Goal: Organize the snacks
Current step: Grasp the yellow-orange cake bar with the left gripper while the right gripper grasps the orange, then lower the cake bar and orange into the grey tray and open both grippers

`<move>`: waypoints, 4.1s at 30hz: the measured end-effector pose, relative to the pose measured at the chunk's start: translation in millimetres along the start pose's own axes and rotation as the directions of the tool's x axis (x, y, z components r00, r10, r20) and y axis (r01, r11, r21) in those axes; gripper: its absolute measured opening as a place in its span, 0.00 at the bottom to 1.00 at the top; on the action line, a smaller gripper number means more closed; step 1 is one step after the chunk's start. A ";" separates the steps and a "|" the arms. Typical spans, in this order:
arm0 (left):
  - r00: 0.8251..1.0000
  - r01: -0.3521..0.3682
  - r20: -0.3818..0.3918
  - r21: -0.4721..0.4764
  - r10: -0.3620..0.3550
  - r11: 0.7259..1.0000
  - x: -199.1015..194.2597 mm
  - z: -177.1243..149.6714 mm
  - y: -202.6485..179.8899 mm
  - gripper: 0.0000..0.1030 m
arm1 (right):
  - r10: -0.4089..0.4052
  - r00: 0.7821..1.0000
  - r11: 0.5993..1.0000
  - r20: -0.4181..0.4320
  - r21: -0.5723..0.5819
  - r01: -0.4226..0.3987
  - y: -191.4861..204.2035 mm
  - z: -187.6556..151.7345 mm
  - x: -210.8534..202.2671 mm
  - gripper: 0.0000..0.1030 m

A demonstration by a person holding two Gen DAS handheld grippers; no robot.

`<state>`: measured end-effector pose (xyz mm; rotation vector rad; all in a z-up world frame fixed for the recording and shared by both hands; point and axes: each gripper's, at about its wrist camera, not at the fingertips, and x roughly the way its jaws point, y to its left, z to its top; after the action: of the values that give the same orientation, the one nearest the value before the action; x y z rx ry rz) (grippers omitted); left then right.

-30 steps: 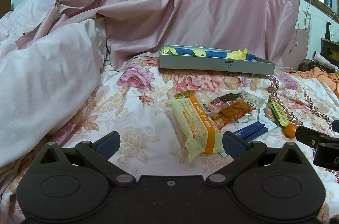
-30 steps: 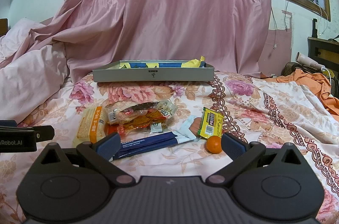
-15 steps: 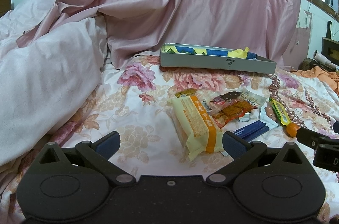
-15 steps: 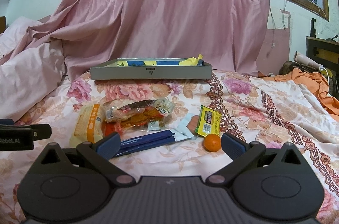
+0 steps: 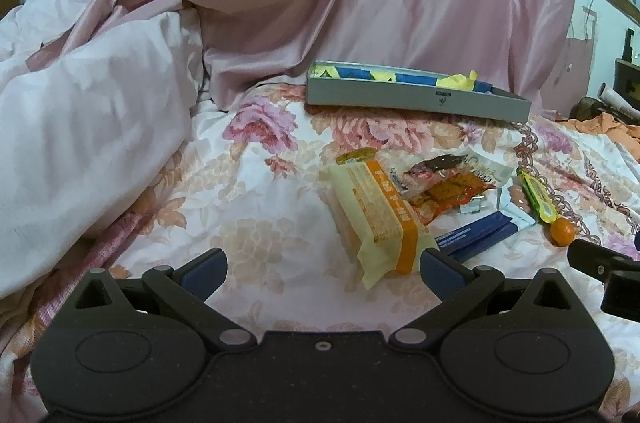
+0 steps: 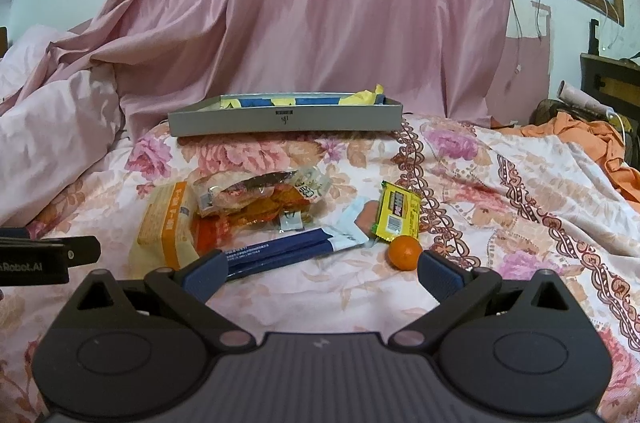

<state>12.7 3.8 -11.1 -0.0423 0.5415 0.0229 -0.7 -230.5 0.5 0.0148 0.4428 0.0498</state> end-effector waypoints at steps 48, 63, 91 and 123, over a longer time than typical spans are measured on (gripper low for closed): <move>0.975 0.019 -0.223 0.011 -0.016 1.000 135.4 43.2 -51.5 0.69 | -0.008 0.973 0.996 -0.231 0.081 0.027 -65.0 10.9 136.2 0.64; 0.974 0.069 -0.209 -0.068 -0.082 0.995 117.5 34.9 -42.7 0.50 | 0.044 0.974 0.999 -0.222 0.037 -0.037 -41.2 5.7 128.5 0.37; 0.978 0.168 -0.099 -0.137 -0.182 0.976 75.4 49.5 -50.9 0.49 | 0.225 0.973 0.971 -0.057 -0.065 -0.228 -4.9 23.2 84.1 0.37; 0.982 0.149 0.161 -0.315 -0.102 0.938 237.1 213.5 -19.3 0.49 | 0.188 0.968 0.982 0.168 -0.022 -0.187 1.3 146.9 239.7 0.38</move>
<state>326.4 -3.1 50.0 -0.3962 0.3864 -0.0094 278.5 -217.5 30.6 0.0543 0.2693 0.2345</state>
